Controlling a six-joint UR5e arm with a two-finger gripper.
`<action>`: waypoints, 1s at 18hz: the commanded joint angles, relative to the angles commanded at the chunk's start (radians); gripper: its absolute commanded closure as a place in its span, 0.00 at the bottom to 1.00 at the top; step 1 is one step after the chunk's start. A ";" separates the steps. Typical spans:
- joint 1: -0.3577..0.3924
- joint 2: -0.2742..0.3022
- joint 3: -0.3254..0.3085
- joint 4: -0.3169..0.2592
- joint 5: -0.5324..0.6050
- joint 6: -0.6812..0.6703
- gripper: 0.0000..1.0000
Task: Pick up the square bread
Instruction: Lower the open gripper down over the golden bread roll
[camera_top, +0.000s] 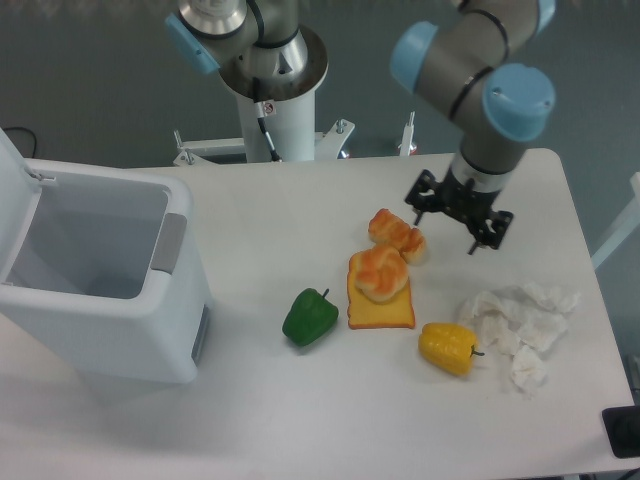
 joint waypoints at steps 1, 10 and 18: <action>0.009 0.002 -0.014 -0.003 0.002 -0.008 0.00; 0.074 -0.008 -0.104 -0.019 0.011 -0.250 0.00; 0.077 -0.138 -0.144 0.175 0.009 -0.463 0.00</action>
